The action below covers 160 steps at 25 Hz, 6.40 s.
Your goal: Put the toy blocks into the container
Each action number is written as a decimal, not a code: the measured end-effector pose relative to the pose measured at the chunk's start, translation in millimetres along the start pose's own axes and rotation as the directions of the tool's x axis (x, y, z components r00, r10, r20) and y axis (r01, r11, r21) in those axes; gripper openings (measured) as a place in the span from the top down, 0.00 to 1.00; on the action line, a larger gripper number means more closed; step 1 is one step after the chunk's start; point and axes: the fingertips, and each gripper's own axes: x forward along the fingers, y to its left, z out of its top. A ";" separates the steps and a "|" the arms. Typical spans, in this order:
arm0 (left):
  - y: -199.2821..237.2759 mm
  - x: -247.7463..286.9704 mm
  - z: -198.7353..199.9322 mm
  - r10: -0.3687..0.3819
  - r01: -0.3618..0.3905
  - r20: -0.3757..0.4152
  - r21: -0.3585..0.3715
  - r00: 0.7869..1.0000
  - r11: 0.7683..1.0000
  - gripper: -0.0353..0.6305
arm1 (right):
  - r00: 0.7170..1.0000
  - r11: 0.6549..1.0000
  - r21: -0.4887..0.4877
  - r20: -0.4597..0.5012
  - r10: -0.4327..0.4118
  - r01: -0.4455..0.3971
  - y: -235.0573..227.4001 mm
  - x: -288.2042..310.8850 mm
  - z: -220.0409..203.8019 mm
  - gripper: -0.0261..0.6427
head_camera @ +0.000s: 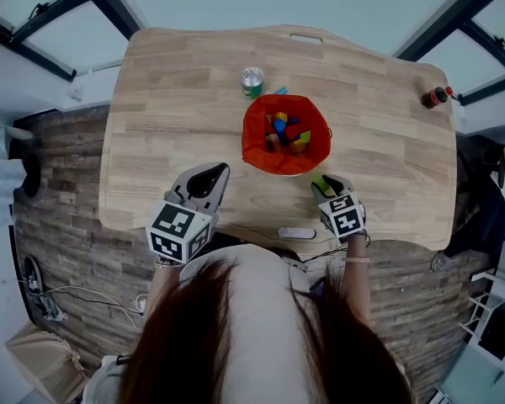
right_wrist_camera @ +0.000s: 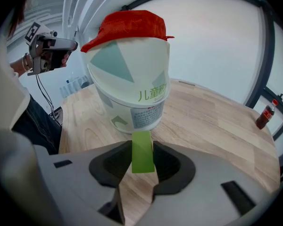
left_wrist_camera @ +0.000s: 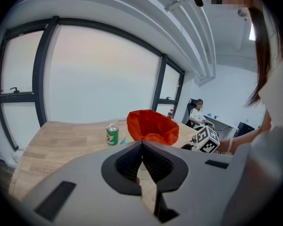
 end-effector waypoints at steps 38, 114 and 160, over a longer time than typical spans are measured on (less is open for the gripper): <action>-11.8 -4.6 3.2 -0.188 0.187 0.023 0.054 0.982 0.981 0.93 | 0.913 0.959 0.268 0.362 -0.188 0.092 33.7 -108.9 72.1 0.74; 20.6 -37.6 7.4 -0.104 0.101 0.086 0.036 0.991 0.994 0.93 | 0.777 0.967 0.205 0.581 -0.244 0.151 43.1 -135.5 175.5 0.84; -62.5 -54.1 -10.7 -0.042 0.037 0.097 0.054 0.994 0.998 0.93 | 0.795 0.977 0.198 0.579 -0.181 0.078 49.4 -169.7 98.8 0.90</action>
